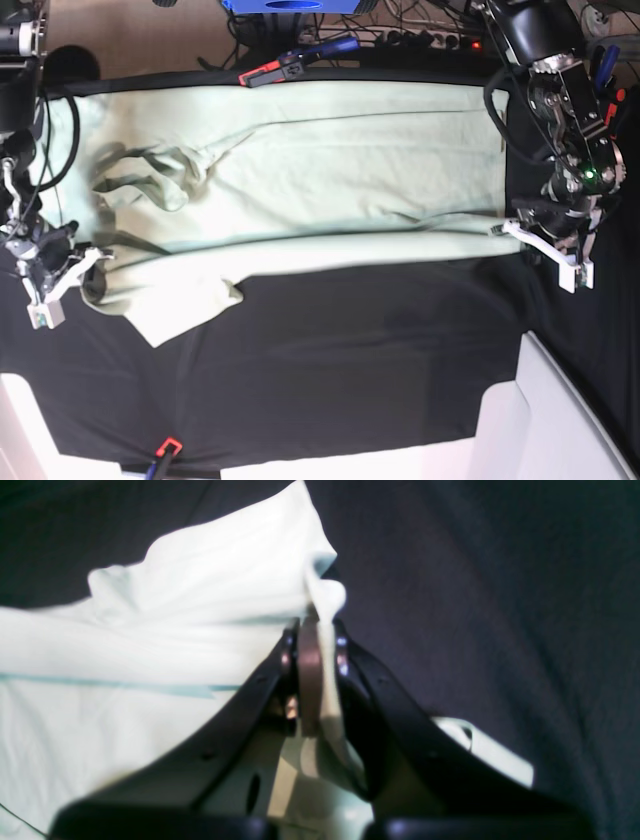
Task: Fold the T-shirt properly
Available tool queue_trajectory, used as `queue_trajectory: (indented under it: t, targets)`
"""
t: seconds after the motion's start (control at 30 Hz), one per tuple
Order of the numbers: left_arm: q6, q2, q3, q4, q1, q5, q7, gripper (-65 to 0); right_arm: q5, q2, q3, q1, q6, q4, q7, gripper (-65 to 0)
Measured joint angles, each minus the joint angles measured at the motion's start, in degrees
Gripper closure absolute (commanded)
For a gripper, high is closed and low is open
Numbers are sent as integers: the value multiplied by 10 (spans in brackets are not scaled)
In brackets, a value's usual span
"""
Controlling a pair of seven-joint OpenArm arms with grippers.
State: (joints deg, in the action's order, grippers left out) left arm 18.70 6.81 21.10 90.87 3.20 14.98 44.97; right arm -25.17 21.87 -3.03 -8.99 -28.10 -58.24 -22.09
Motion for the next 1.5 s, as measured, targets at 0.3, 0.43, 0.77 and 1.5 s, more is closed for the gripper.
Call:
queue_trajectory:
  t: [0.3,0.43,0.77,1.5]
  targets:
    - [0,-1,0,9,51,0,2,0,-4,10,0,32,-5,-4,-30,0]
    - [0,0,0,9,69,0,2,0,-3,10,0,42,-6,-16,-26,0]
    - [1,0,0,9,92,1,2,0,-4,6,-25,61,-6,-28,-53,0]
    - [2,-5,-50,6,104,-75,2,0,-1,3,-59,104,-2,-50,-106,0]
